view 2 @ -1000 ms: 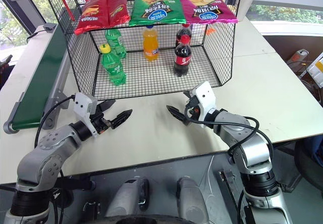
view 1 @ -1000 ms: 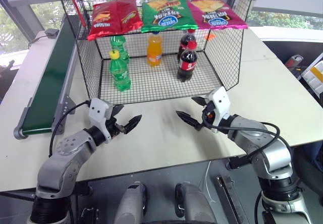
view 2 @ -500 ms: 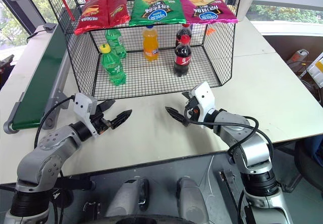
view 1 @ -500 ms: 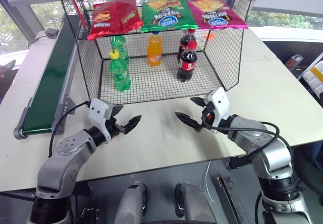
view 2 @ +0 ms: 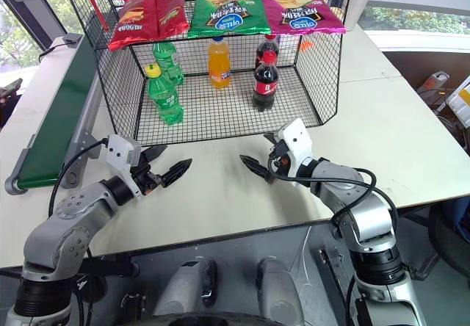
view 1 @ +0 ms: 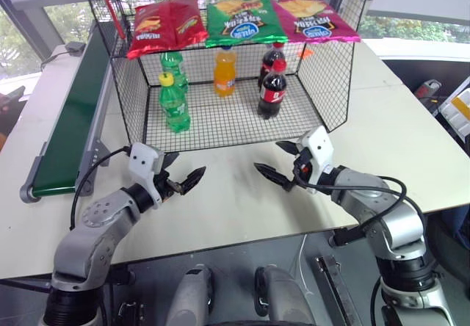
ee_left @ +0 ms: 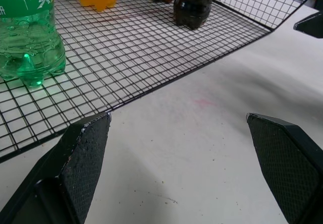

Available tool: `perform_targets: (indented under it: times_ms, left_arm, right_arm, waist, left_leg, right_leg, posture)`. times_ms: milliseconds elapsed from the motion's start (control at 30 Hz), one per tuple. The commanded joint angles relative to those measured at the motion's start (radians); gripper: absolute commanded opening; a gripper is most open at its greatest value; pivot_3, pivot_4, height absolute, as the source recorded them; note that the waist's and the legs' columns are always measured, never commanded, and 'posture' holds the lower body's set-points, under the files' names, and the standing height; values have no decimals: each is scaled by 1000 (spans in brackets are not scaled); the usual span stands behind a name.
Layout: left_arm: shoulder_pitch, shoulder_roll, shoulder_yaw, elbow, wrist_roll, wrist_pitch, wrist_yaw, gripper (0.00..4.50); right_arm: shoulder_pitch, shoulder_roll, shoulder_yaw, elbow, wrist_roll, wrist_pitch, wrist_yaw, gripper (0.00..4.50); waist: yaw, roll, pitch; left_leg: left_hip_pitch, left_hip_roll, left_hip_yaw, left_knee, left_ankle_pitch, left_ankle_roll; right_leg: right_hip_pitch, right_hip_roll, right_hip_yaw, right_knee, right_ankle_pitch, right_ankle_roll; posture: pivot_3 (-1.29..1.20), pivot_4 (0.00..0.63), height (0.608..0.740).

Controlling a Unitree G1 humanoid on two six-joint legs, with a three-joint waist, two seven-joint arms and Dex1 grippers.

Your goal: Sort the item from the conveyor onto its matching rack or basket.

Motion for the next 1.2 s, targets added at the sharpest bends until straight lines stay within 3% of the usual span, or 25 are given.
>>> perform_targets:
  times_ms: [33,333,500,700,1200]
  left_arm:
    - [-8,38,99,-61,-44,21,9,4500]
    - [36,140,391,-120,-158,102,56,4500]
    - [85,123,565,-105,-246,139,126,4500]
    - [138,138,731,-33,-320,149,153,4500]
    - [246,160,718,94,-213,22,95,4500]
  right_arm:
    - [-31,-7,17,-40,20,-24,30,4464]
    - [-121,-2,68,-11,63,-40,147,4464]
    - [-146,-2,88,-4,130,-48,256,4464]
    - [-177,9,111,21,131,-63,280,4464]
    - [-208,34,108,27,140,-38,232,4464]
  waist:
    - [-1,0,0]
    - [-3,0,0]
    - [-3,0,0]
    - [-3,0,0]
    - [-4,0,0]
  left_leg:
    - [0,0,0,0,0,0]
    - [0,0,0,0,0,0]
    - [0,0,0,0,0,0]
    - [0,0,0,0,0,0]
    - [0,1,0,-1,-1,-1]
  right_leg:
    - [0,0,0,0,0,0]
    - [0,0,0,0,0,0]
    - [0,0,0,0,0,0]
    - [0,-2,0,0,-2,-3]
    - [-1,-7,0,-3,-2,-6]
  posture:
    - [0,150,739]
    - [0,150,739]
    - [0,150,739]
    - [0,150,739]
    - [0,150,739]
